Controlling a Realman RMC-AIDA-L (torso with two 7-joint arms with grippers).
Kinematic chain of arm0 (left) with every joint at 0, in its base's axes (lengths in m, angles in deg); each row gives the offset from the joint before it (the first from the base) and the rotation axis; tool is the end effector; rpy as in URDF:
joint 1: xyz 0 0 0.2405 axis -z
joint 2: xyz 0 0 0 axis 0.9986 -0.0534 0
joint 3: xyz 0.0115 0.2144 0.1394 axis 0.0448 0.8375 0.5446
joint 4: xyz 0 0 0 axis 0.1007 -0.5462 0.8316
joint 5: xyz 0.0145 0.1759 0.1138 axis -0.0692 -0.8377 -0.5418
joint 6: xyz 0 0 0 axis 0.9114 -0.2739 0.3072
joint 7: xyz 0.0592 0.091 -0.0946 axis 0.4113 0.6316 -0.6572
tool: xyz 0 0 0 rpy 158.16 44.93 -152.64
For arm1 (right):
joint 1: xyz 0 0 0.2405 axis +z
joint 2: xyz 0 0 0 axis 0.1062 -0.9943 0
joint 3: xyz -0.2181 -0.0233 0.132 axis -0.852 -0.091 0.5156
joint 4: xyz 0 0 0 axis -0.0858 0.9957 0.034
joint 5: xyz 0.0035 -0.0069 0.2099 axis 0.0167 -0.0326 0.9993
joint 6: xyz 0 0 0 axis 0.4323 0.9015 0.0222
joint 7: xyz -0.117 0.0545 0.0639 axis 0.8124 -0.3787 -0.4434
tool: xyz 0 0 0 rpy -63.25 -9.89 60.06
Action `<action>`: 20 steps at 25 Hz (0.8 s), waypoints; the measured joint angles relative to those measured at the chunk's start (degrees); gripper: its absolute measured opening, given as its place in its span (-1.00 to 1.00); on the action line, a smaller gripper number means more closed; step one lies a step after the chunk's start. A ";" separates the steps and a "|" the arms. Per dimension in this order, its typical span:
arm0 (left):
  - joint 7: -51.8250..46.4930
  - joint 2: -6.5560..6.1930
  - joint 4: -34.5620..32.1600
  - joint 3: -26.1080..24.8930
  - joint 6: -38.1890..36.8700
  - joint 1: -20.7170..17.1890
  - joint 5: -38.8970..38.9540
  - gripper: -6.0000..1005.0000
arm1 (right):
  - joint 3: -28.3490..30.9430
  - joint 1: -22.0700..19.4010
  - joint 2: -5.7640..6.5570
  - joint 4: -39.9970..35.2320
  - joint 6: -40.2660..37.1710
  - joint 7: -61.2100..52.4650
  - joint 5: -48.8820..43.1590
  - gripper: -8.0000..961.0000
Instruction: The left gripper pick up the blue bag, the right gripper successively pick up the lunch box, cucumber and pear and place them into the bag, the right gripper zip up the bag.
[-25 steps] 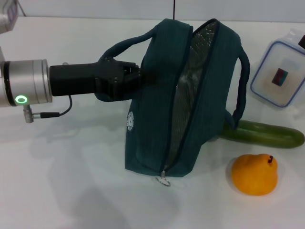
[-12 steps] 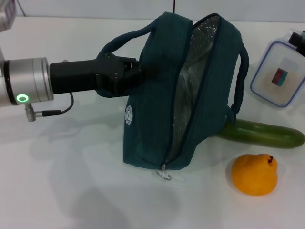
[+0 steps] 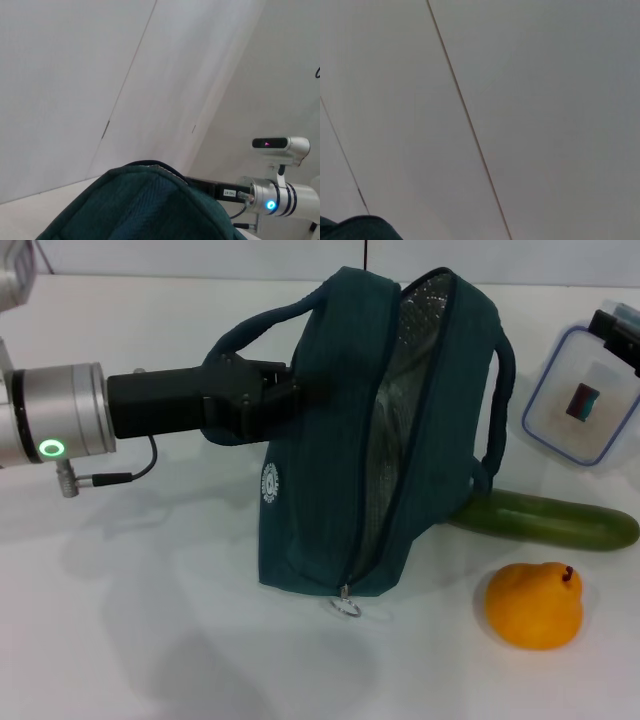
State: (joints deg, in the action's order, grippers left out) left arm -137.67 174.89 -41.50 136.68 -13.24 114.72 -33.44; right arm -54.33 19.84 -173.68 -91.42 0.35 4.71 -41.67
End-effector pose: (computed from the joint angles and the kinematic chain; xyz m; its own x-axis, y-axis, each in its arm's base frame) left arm -0.2177 0.3320 0.0135 0.6422 0.4078 0.6490 0.5008 -0.8643 0.0476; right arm 0.2836 0.3776 0.0397 0.5665 -0.2490 -0.7855 -0.7333 -0.5873 -0.3427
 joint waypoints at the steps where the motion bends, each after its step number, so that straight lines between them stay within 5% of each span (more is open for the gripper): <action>1: 0.15 0.04 0.01 0.00 0.13 -0.04 0.00 -0.91 | 0.00 0.02 -0.04 0.00 0.06 0.00 -0.07 -0.33; 9: 0.53 0.16 0.02 0.00 0.64 -0.23 0.04 -0.91 | 0.09 0.06 -0.32 -0.20 -0.12 0.29 -0.11 -0.35; 17: 0.53 -0.14 0.02 0.00 0.66 -0.28 0.05 -0.91 | 0.20 -0.50 -0.49 -0.35 -0.36 1.75 0.24 -0.79; 20: 0.53 -0.17 0.02 0.00 0.66 -0.28 0.05 -0.91 | 0.56 -0.87 -0.54 -0.34 -1.10 2.37 0.28 -0.81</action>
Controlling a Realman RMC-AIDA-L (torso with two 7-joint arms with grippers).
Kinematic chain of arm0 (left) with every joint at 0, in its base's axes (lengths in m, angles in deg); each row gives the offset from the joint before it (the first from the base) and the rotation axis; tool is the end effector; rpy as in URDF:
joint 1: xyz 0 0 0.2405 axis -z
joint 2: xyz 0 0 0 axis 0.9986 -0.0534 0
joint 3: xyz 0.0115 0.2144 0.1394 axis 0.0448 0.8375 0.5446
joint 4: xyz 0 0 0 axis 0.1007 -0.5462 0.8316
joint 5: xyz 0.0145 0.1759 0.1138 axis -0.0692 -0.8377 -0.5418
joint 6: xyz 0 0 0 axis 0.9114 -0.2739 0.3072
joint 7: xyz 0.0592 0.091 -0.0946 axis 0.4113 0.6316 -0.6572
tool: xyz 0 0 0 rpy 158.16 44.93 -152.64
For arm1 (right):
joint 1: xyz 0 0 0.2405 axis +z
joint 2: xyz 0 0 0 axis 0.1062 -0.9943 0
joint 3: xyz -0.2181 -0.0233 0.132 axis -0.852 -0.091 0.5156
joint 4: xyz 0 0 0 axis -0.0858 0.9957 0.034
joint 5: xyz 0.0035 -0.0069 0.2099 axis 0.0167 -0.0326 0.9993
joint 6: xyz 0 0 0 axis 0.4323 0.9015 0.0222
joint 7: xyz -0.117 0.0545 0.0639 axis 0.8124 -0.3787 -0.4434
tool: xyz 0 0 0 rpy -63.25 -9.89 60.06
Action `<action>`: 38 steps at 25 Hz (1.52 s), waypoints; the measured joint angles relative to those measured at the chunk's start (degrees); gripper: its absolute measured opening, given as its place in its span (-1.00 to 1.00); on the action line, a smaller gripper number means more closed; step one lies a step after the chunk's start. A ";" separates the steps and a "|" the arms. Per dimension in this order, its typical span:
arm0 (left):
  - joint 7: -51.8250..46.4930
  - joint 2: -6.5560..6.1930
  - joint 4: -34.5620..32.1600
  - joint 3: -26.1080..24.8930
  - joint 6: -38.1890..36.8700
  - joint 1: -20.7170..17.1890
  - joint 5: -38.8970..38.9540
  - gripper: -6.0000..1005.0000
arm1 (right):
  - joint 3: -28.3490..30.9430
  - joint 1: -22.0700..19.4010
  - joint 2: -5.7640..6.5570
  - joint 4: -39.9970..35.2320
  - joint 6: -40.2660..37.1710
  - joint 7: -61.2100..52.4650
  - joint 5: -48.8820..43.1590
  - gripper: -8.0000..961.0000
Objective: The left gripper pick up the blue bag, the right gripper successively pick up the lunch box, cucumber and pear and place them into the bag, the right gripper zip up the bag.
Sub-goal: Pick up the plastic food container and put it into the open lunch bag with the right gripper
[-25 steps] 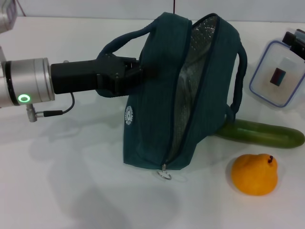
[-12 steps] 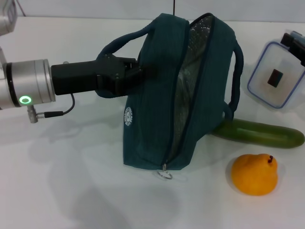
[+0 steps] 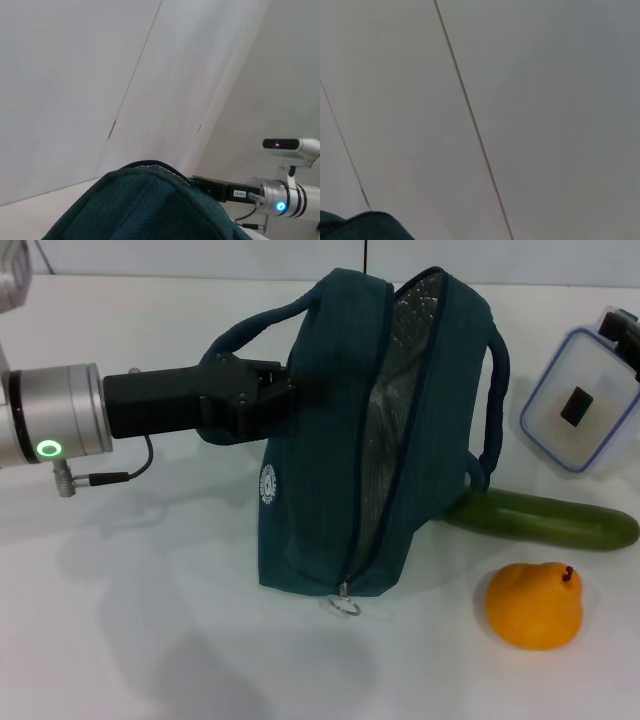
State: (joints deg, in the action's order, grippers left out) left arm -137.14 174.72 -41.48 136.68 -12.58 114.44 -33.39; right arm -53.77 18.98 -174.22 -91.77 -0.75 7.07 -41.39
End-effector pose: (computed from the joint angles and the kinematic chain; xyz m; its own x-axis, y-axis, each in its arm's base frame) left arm -0.2206 0.3327 0.0146 0.6456 0.4019 0.6494 0.5060 -0.8620 0.0306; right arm 0.2846 0.3725 0.0390 0.5799 -0.2211 -0.7841 -0.7164 -0.5967 -0.3616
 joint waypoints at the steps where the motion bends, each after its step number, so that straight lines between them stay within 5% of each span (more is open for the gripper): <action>1: -0.04 0.00 -0.01 -0.06 0.00 0.01 0.00 -0.91 | 0.11 -0.07 0.00 0.00 -0.39 0.06 0.06 -0.81; 13: -4.34 -1.18 -0.59 -1.59 -0.54 1.00 0.10 -0.90 | 2.54 0.44 -0.01 -0.49 -12.32 -0.12 4.37 -0.81; 20: -3.85 -0.94 -0.62 -1.52 -0.38 0.98 -0.25 -0.90 | 2.19 6.93 -0.05 -0.52 -20.75 -0.70 11.80 -0.81; 28: -3.70 -0.44 -0.54 -1.34 -0.19 1.15 -0.36 -0.90 | -0.82 17.70 -0.18 1.66 -20.94 -2.19 12.24 -0.81; 38: -1.98 -0.01 0.09 -1.57 0.81 1.50 -0.44 -0.90 | -6.31 17.74 -0.25 2.47 -16.90 -3.20 11.60 -0.81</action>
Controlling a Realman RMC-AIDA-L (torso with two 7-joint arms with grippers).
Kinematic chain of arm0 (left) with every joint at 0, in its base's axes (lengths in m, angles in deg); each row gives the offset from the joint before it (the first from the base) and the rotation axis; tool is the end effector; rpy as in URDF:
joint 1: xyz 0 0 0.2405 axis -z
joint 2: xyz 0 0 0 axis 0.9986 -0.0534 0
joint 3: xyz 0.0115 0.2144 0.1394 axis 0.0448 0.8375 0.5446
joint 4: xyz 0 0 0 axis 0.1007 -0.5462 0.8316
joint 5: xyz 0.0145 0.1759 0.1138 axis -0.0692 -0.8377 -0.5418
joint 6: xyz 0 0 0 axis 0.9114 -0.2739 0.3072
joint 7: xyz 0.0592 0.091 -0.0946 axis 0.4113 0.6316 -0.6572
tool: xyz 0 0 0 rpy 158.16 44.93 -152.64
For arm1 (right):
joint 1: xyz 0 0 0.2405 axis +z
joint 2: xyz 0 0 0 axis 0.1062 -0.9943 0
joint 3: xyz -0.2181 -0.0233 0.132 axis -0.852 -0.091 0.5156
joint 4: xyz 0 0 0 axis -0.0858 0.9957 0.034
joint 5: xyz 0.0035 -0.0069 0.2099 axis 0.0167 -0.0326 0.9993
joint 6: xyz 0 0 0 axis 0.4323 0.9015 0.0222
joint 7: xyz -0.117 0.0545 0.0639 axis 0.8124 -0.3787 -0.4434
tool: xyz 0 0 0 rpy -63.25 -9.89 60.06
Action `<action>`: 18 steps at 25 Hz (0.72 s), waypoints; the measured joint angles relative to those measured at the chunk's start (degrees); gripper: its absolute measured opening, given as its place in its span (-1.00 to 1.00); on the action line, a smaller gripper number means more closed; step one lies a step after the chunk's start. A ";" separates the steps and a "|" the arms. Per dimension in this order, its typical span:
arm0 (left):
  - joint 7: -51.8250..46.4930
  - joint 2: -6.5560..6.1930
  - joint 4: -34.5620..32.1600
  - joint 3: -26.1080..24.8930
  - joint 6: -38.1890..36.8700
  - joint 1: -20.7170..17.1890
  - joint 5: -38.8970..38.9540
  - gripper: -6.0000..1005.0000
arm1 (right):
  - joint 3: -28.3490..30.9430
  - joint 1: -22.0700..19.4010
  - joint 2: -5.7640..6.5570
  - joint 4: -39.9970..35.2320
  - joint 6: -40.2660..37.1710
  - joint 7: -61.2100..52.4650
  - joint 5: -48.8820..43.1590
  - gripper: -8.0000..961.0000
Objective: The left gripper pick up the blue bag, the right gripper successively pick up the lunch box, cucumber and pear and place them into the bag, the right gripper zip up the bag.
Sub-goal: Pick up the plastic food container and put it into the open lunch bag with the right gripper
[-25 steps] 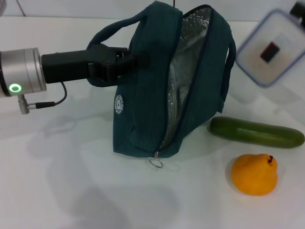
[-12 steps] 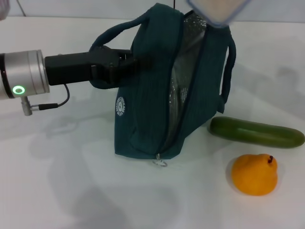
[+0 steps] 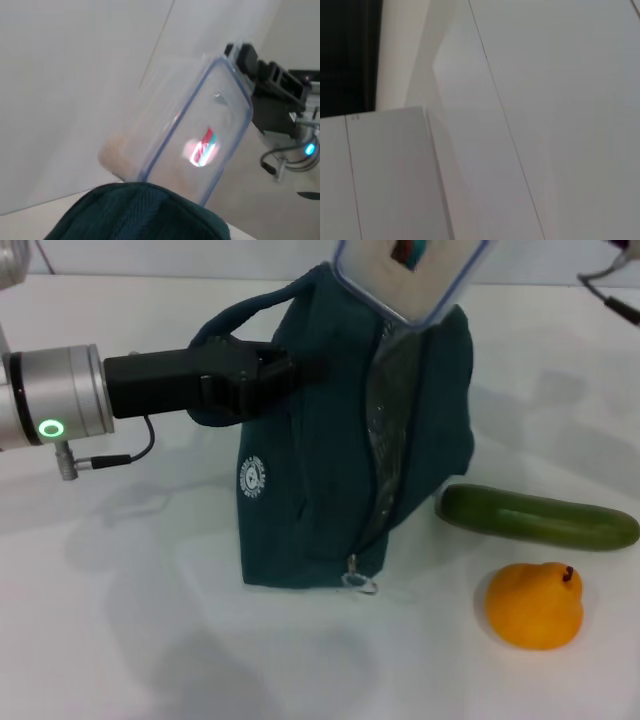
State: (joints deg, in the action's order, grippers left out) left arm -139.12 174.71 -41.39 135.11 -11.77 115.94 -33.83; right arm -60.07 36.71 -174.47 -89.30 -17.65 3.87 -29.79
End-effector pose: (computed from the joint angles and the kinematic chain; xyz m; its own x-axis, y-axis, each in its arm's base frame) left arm -0.2155 0.3418 0.0184 0.6288 0.4125 0.6591 0.5255 -0.8502 0.0308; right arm 0.1244 0.4037 0.0336 0.4304 -0.0765 -0.8994 -0.3650 -0.9261 -0.0959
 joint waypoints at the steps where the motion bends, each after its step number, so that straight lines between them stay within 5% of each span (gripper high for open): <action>1: 0.01 0.01 0.02 0.00 0.37 -0.04 0.00 -0.90 | -0.60 -0.48 0.07 -0.05 0.22 -0.26 -0.01 -0.81; 18: 1.34 0.06 1.45 0.03 2.31 0.87 -0.15 -0.90 | -8.28 -2.41 -0.53 0.54 4.62 -1.37 -5.53 -0.81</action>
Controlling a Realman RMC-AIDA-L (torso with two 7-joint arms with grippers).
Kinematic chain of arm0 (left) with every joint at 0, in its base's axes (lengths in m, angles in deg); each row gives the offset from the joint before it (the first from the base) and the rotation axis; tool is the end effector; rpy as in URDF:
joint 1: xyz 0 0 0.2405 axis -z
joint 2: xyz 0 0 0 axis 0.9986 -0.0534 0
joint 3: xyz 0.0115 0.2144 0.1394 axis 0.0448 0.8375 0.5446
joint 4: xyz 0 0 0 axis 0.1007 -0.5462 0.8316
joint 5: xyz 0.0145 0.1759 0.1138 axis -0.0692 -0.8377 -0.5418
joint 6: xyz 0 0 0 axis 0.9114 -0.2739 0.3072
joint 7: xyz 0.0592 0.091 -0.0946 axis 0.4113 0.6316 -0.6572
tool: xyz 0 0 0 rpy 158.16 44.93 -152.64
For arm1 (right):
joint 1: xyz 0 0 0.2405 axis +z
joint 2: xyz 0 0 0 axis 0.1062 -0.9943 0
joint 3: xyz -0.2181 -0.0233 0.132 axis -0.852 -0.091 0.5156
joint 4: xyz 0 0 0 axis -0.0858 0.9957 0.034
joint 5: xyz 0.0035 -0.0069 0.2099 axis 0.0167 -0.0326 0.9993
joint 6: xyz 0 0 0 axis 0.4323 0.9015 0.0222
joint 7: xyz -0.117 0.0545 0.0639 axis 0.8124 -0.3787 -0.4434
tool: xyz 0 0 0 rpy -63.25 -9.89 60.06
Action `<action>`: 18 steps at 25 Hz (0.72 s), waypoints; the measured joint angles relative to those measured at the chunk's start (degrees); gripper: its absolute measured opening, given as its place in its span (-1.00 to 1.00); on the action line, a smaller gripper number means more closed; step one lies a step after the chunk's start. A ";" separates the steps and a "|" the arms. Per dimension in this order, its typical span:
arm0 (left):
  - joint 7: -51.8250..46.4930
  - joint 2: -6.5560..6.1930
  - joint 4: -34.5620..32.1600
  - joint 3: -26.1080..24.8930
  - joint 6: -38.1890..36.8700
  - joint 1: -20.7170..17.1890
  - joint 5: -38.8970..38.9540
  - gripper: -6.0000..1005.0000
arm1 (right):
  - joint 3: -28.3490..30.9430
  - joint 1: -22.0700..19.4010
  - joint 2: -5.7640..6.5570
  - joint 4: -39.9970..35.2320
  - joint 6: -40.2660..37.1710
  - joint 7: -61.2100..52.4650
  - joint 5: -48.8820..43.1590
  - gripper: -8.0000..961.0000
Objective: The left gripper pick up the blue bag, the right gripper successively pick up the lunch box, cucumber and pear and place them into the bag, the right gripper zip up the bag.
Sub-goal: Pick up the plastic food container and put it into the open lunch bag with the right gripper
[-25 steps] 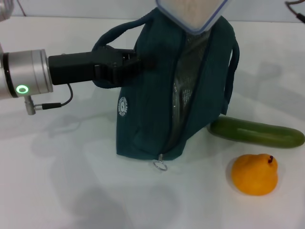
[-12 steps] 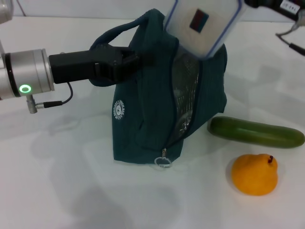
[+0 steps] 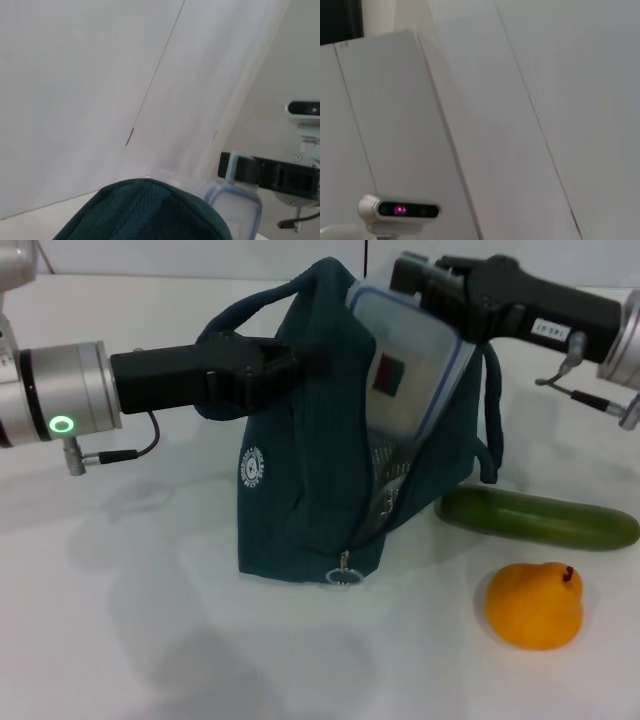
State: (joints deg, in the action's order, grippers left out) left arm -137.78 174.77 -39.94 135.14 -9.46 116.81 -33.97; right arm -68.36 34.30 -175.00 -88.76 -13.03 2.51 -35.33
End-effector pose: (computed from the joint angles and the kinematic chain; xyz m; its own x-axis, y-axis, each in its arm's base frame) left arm -0.2163 0.3478 0.0140 0.6338 0.4050 0.6590 0.5354 -0.8446 0.0041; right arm 0.1475 0.3878 -0.0108 0.5819 -0.2091 -0.7859 -0.3956 -0.9171 -0.0489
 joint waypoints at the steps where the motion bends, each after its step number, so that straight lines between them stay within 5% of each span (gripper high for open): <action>1: 0.02 0.00 0.01 0.01 0.11 0.01 -0.01 -0.90 | -0.19 -0.04 -0.07 0.27 0.13 0.14 0.03 -0.81; 18: 0.03 0.00 0.14 0.18 0.49 -0.24 -0.10 -0.90 | -6.54 0.06 0.70 -4.43 7.10 -2.32 -1.15 -0.73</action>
State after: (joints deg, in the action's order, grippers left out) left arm -137.75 174.78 -39.79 135.31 -8.97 116.57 -34.07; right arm -74.90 34.36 -174.31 -93.18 -5.93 0.19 -36.48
